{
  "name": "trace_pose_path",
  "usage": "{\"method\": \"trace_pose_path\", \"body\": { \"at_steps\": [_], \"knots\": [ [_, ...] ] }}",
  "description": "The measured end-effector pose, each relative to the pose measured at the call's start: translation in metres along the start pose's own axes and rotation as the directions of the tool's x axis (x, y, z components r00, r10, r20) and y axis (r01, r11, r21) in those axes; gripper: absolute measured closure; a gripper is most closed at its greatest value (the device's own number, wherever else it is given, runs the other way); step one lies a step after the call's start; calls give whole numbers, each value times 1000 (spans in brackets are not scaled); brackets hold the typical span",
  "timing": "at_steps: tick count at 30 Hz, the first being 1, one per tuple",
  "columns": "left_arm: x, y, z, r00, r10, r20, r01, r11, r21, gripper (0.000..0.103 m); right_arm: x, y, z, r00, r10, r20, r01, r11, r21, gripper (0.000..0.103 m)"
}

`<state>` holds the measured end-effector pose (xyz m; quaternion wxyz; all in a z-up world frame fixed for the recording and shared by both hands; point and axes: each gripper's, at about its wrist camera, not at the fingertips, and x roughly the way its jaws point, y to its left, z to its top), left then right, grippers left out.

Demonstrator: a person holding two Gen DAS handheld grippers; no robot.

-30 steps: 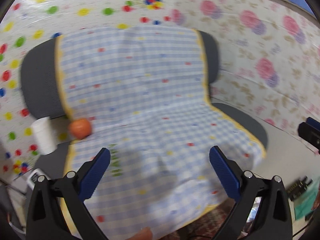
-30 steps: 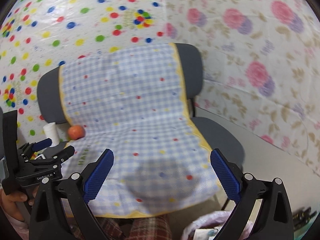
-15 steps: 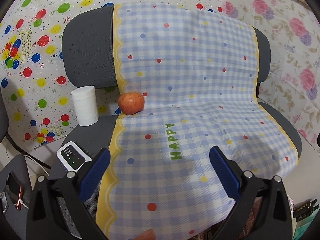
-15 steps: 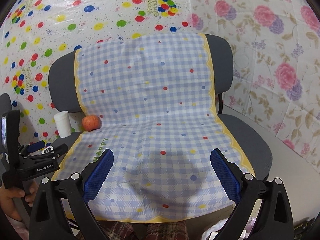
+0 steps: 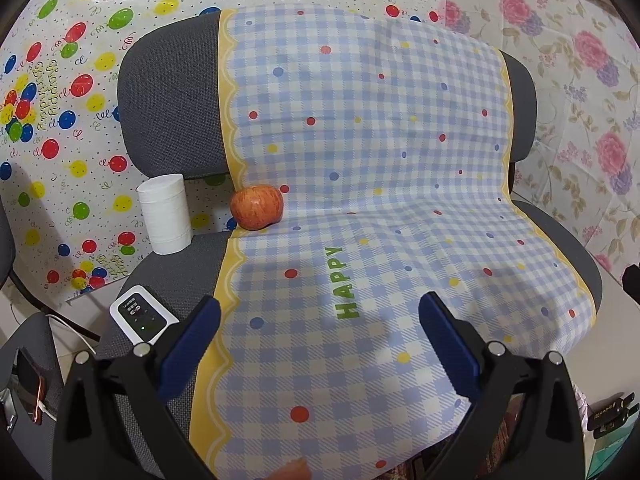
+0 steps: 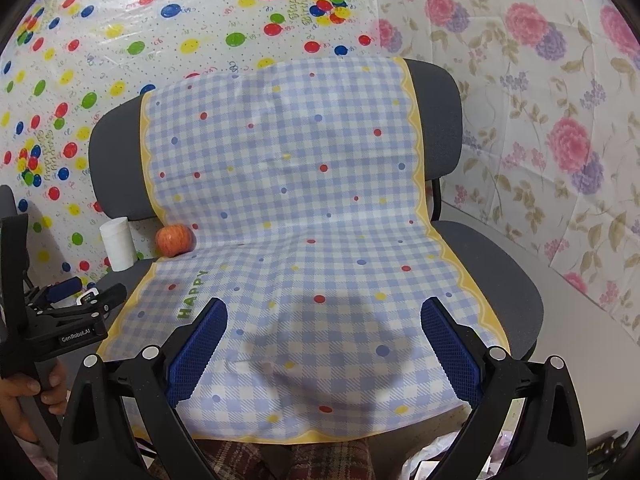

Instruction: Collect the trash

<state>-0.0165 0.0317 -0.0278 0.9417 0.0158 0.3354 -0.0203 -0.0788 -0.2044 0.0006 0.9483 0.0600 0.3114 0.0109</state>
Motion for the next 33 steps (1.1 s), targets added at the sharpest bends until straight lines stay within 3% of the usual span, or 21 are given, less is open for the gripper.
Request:
{"method": "trace_pose_path", "body": {
  "at_steps": [33],
  "knots": [
    [-6,-11,-4,1000,-6,-4,6,1000,9,7,-5,-9,-3,1000,-3,1,3,1000,9,7]
  ]
}}
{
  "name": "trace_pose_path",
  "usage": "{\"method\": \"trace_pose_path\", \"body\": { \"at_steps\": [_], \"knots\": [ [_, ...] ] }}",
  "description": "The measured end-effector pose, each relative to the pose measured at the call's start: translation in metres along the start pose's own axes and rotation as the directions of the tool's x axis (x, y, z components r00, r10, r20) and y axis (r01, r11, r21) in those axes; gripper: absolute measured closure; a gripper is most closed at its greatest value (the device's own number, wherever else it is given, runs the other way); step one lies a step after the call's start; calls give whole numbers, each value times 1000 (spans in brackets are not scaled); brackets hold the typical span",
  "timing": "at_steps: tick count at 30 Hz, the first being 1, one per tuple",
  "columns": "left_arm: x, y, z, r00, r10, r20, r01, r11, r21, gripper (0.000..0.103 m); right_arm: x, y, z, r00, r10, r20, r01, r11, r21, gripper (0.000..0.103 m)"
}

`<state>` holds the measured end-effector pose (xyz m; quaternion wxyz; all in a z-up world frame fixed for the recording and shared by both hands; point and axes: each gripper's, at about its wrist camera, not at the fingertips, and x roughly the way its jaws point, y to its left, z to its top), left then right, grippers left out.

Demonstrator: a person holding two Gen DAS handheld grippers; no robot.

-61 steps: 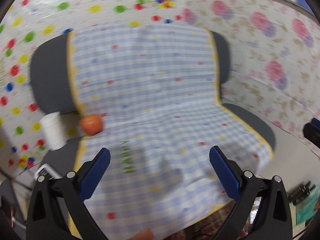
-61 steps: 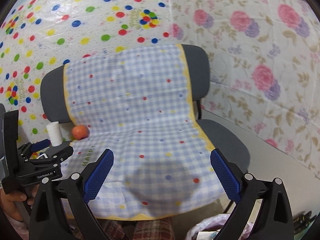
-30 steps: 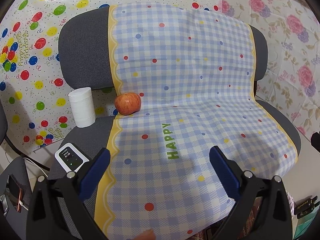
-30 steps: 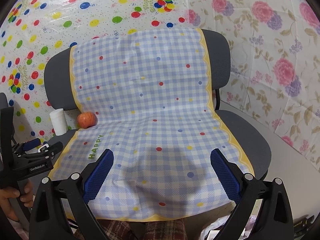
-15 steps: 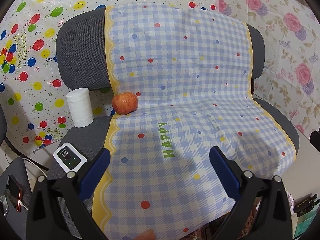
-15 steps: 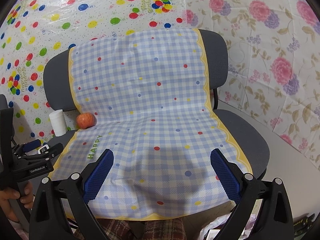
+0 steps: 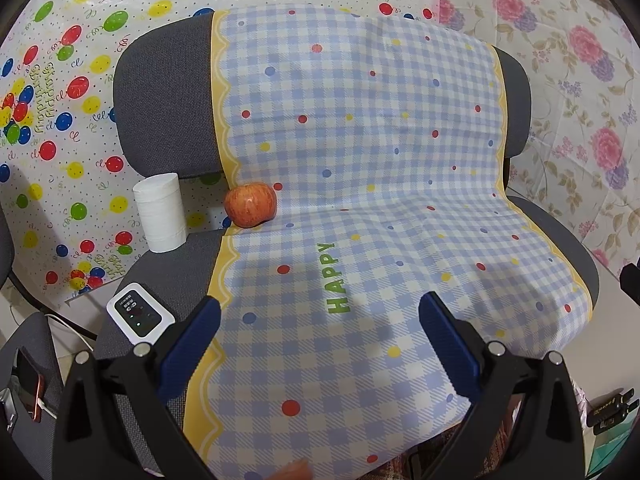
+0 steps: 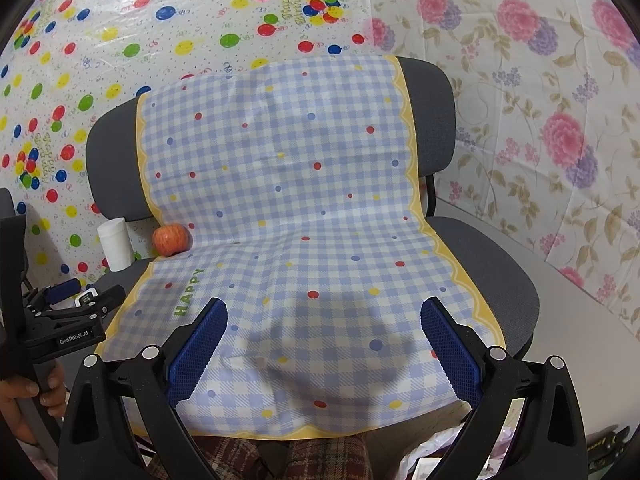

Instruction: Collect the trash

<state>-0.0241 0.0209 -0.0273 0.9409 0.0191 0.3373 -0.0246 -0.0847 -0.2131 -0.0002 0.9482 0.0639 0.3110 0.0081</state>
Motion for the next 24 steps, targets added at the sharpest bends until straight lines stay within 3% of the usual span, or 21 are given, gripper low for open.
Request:
{"method": "trace_pose_path", "body": {
  "at_steps": [24],
  "knots": [
    [5,-3,-3,1000,-5,-15,5,1000,20,7,1,0,-4,1000,0,-8,0,1000,1,7]
  ]
}}
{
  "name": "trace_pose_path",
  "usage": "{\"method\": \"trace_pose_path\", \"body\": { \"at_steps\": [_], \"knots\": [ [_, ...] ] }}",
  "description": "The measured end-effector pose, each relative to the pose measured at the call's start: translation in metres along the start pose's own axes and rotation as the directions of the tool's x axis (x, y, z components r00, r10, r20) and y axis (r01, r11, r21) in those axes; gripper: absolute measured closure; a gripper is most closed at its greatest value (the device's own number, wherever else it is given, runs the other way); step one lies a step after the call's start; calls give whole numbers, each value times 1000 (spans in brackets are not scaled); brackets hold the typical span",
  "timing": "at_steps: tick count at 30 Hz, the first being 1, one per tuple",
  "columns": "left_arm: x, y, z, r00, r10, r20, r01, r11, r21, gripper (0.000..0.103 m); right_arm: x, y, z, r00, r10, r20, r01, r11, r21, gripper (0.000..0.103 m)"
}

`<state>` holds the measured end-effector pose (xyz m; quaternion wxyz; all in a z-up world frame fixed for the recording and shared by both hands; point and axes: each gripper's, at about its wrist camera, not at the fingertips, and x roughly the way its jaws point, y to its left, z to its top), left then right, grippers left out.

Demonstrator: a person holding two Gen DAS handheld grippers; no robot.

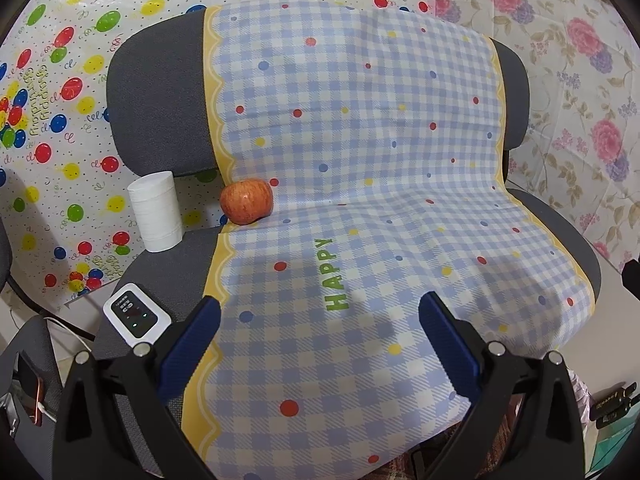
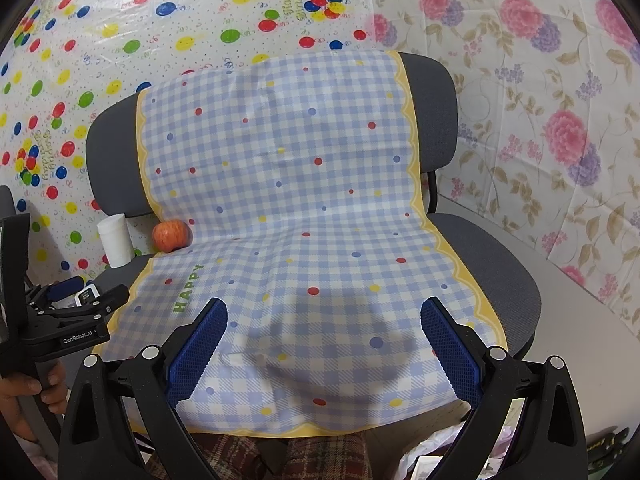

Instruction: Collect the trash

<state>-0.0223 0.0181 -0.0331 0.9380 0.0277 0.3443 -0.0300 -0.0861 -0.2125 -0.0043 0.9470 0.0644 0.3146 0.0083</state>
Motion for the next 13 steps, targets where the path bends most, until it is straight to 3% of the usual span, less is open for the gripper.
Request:
{"method": "trace_pose_path", "body": {
  "at_steps": [7,11,13],
  "knots": [
    [8,-5,2,1000,-2,3,2,1000,31,7,12,-5,-5,1000,6,-23,-6,1000,12,7],
    [42,6,1,996,-61,-68,59,998,-30,7,47,-17,-1,997,-8,-73,10,1000,20,7],
    [61,14,-2,993,-53,-107,48,997,-53,7,74,-30,1,994,-22,-111,27,999,43,7]
  ]
}}
